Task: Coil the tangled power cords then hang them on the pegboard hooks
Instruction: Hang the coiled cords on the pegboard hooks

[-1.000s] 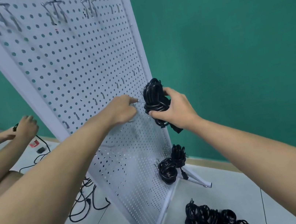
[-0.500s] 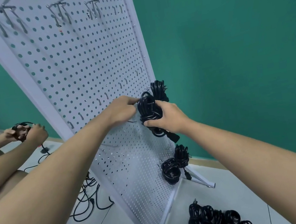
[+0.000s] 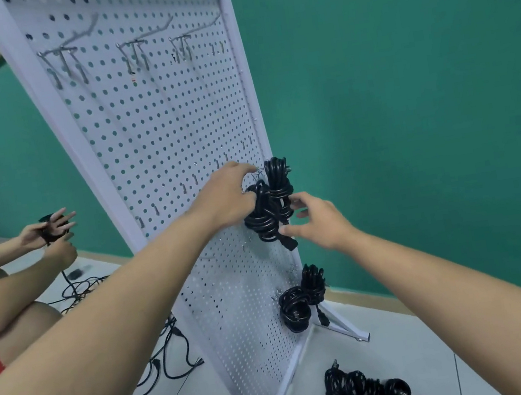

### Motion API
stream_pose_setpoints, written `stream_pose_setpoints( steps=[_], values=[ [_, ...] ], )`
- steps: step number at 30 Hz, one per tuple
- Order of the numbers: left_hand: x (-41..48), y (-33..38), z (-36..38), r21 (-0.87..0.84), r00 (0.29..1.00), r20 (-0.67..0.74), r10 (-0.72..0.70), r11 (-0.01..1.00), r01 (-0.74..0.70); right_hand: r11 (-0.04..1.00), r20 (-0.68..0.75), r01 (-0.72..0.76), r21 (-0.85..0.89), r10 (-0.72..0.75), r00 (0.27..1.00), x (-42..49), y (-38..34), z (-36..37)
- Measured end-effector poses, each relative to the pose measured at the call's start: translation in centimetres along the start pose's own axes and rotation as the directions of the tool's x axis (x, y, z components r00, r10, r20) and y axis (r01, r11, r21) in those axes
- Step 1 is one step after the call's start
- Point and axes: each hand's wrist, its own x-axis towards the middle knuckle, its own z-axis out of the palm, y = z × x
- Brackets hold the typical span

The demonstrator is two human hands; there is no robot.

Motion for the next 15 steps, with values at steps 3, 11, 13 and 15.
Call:
stream_pose_setpoints(
  steps=[3, 11, 13, 15],
  values=[
    [-1.1, 2.4, 0.6, 0.024, 0.995, -0.006, 0.097, 0.995, -0.097, 0.997, 0.014, -0.047, -0.061, 0.048, 0.999, -2.1, 1.1, -1.7],
    [-2.8, 5.3, 12.2, 0.005, 0.936, 0.253, 0.247, 0.967, -0.256, 0.938, -0.005, -0.322, -0.126, 0.324, 0.946, -10.5, 10.9, -3.7],
    [-3.1, 5.1, 15.9, -0.023, 0.911, 0.325, 0.252, 0.966, -0.259, 0.906, 0.008, -0.396, -0.148, 0.401, 0.916, -12.3, 14.2, -3.6],
    [-3.3, 4.7, 19.4, -0.052, 0.889, 0.380, 0.254, 0.966, -0.254, 0.876, 0.021, -0.450, -0.174, 0.461, 0.887, -13.7, 17.2, -3.4]
  ],
)
